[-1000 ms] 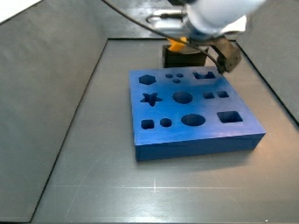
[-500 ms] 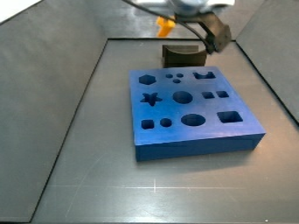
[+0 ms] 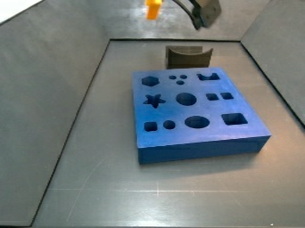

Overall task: Pick up the arch object. Move up. Place the arch object on the fixture. Regrasp the arch object. Rotate the arch object. Move to above the board. Insert the arch object.
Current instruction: Rotate the arch object.

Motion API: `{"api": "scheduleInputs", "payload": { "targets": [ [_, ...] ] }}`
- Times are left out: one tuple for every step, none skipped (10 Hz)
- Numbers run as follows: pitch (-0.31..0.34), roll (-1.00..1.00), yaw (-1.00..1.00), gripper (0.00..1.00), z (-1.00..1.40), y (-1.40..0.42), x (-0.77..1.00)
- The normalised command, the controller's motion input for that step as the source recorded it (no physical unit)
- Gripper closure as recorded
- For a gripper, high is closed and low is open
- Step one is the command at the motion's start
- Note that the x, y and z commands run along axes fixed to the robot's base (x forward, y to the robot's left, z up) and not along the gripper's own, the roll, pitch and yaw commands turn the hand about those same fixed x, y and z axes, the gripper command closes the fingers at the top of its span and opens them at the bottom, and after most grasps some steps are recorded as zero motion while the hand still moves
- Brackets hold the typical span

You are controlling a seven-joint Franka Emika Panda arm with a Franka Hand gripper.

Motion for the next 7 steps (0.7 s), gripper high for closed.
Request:
{"api": "scheduleInputs", "payload": {
  "targets": [
    [0.009, -0.10, -0.04, 1.00, 0.61, 0.03, -1.00],
    [0.023, -0.10, -0.04, 1.00, 0.57, 0.02, -1.00],
    [0.036, -0.09, -0.04, 1.00, 0.51, 0.02, -1.00],
    [0.047, -0.08, -0.02, 1.00, 0.38, 0.00, -0.90],
    [0.057, -0.06, -0.01, 1.00, 0.25, 0.00, -0.77],
    [0.064, -0.04, 0.00, 1.00, 0.10, -0.01, -0.57],
    [0.057, -0.04, 0.01, 1.00, 0.06, -0.01, -0.41]
  ]
}}
